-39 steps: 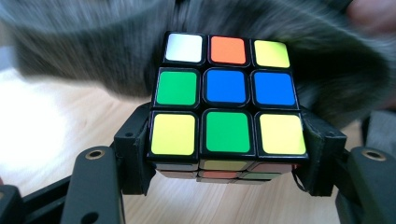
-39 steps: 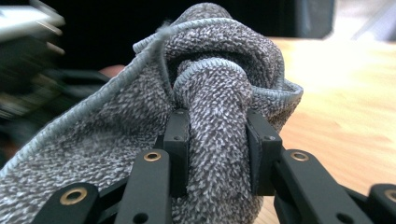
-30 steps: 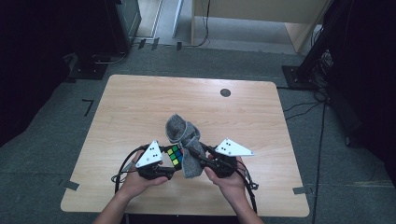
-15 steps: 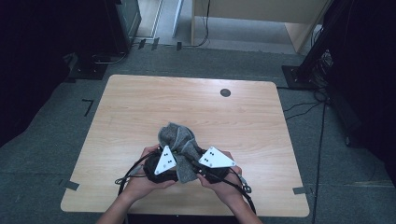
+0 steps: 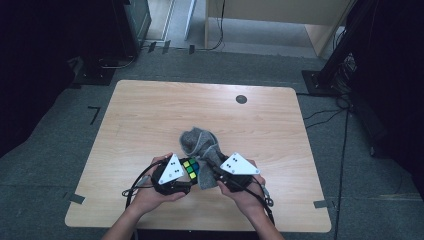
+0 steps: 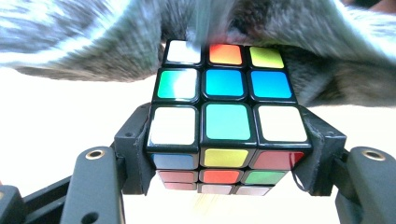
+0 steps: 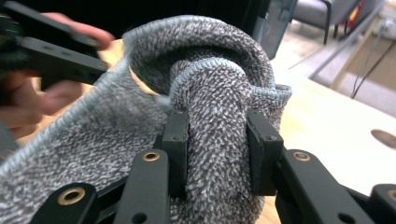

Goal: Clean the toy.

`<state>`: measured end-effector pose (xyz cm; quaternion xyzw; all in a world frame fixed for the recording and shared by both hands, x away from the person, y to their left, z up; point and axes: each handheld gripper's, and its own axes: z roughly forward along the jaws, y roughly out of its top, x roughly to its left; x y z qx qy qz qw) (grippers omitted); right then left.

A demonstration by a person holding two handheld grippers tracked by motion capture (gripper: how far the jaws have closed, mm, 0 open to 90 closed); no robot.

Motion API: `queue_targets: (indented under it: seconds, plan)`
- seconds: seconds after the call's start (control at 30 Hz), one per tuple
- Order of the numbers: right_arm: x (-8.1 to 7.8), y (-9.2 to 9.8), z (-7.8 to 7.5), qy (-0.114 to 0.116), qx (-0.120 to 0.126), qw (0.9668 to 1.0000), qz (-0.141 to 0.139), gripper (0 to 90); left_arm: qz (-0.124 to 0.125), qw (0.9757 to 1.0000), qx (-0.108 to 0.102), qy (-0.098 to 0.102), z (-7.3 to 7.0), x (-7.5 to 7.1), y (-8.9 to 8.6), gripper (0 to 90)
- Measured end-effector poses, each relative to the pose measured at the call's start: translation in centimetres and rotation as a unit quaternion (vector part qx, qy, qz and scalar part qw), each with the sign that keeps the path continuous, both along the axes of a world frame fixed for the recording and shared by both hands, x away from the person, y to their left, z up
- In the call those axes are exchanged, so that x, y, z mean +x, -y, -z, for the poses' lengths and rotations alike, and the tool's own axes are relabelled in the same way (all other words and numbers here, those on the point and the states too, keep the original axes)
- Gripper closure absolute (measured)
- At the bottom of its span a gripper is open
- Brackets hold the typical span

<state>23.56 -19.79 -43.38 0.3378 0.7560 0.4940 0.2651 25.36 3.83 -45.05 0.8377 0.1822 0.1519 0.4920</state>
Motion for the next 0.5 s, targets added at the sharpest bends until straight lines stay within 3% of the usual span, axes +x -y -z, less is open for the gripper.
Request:
queue_targets:
  seconds: [0.07, 0.13, 0.2, 0.23, 0.3, 0.37, 0.43, 0.5]
  plan:
    - [0.4, 0.7, 0.1, -0.018, 0.043, 0.9988, -0.016, 66.1, 0.004, 0.9993, -0.036, -0.008, -0.4, 0.2, -0.6, 34.4]
    - [0.6, 0.9, 0.2, -0.034, 0.09, 0.9943, -0.046, 66.0, 0.009, 0.9981, -0.06, -0.011, -0.7, 0.2, -1.1, 34.4]
    - [0.8, 1.0, 0.5, -0.047, 0.12, 0.9901, -0.056, 66.0, 0.015, 0.997, -0.075, -0.006, -0.9, 0.1, -1.5, 34.4]
    - [1.0, 1.1, 0.7, -0.053, 0.123, 0.9893, -0.058, 65.9, 0.02, 0.996, -0.087, -0.006, -1.0, 0.1, -1.7, 34.4]
    - [1.3, 1.1, 1.2, -0.064, 0.105, 0.9913, -0.049, 65.9, 0.026, 0.9941, -0.105, -0.005, -1.2, 0.1, -1.9, 34.4]
    - [1.5, 1.2, 1.5, -0.075, 0.101, 0.991, -0.045, 65.8, 0.031, 0.994, -0.104, -0.006, -1.2, 0.1, -1.9, 34.4]
    - [1.5, 1.3, 1.3, -0.074, 0.108, 0.9904, -0.045, 65.7, 0.033, 0.996, -0.082, -0.009, -0.8, 0.2, -1.7, 34.4]
    - [1.1, 1.4, 0.7, -0.066, 0.13, 0.9877, -0.056, 65.6, 0.03, 0.9977, -0.061, -0.007, -0.4, 0.2, -1.2, 34.4]
